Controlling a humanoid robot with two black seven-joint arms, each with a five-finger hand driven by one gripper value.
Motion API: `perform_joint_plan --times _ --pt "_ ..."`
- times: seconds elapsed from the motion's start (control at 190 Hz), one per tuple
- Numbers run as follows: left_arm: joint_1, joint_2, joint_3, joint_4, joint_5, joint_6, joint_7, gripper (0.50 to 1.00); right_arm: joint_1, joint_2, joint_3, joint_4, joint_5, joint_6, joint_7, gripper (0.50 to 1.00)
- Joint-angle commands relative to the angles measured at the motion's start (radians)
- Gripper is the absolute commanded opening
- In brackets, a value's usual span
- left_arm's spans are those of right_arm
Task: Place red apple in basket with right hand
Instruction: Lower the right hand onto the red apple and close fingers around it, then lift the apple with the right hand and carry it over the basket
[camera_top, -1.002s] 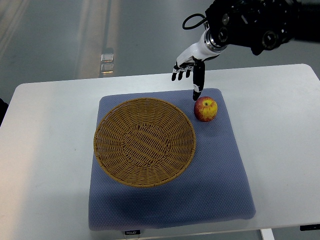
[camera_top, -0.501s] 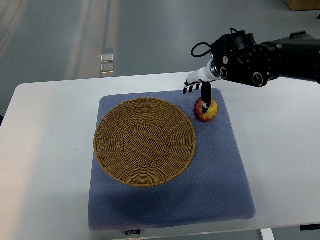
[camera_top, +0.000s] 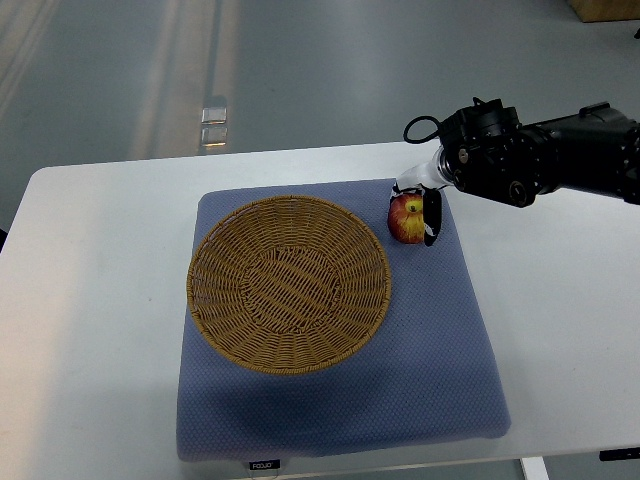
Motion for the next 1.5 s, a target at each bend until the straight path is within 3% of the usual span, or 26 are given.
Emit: perform_joint_plan --times 0.0,0.116,0.206,0.264,0.348,0.443,0.664,0.717,0.722,0.754,0.87,1.049,1.144,1.413,1.497 --pt "0.000 0.000 0.000 0.001 0.000 0.000 0.000 1.000 -0.005 0.001 0.000 -0.002 -0.007 -0.006 0.003 0.840" --pt "0.000 0.000 0.000 0.001 0.000 0.000 0.000 1.000 -0.005 0.003 0.001 -0.003 -0.007 -0.007 0.006 0.815" --pt "0.000 0.000 0.000 -0.001 0.000 0.000 0.000 1.000 -0.005 0.003 0.000 -0.003 -0.007 -0.007 0.008 0.748" --pt "0.000 0.000 0.000 0.001 0.000 0.000 0.000 1.000 -0.005 0.003 -0.002 -0.003 -0.009 -0.007 0.009 0.660" --pt "0.000 0.000 0.000 0.002 0.000 0.000 0.000 1.000 0.001 0.000 -0.003 -0.003 -0.010 -0.004 0.016 0.637" --pt "0.000 0.000 0.000 0.002 0.000 0.000 0.000 1.000 0.007 -0.008 -0.003 -0.003 -0.010 0.002 0.016 0.635" --pt "0.000 0.000 -0.002 0.001 0.000 0.000 0.000 1.000 0.233 -0.106 -0.003 0.079 -0.009 0.151 0.014 0.635" --pt "0.000 0.000 -0.002 0.001 0.000 0.000 0.000 1.000 0.233 -0.106 -0.003 0.079 -0.009 0.151 0.014 0.635" --pt "0.000 0.000 0.000 -0.002 0.000 0.000 0.000 1.000 0.318 -0.138 0.000 0.133 -0.007 0.192 0.014 0.635" --pt "0.000 0.000 0.001 -0.004 0.000 0.000 0.000 1.000 0.371 -0.157 0.000 0.177 -0.007 0.212 0.014 0.635" --pt "0.000 0.000 0.003 -0.007 0.002 0.000 0.000 1.000 0.544 -0.207 0.001 0.349 0.000 0.231 0.013 0.637" --pt "0.000 0.000 0.005 -0.008 0.002 -0.001 0.000 1.000 0.667 -0.195 0.004 0.487 0.034 0.220 0.014 0.637" --pt "0.000 0.000 0.005 -0.007 0.002 -0.001 0.000 1.000 0.665 -0.155 0.020 0.491 0.080 0.200 0.017 0.637" --pt "0.000 0.000 0.003 -0.005 0.002 0.000 0.000 1.000 0.557 0.047 0.090 0.466 0.143 0.050 0.069 0.637" --pt "0.000 0.000 0.001 -0.005 0.002 0.000 0.000 1.000 0.515 0.060 0.092 0.448 0.143 0.014 0.074 0.637"
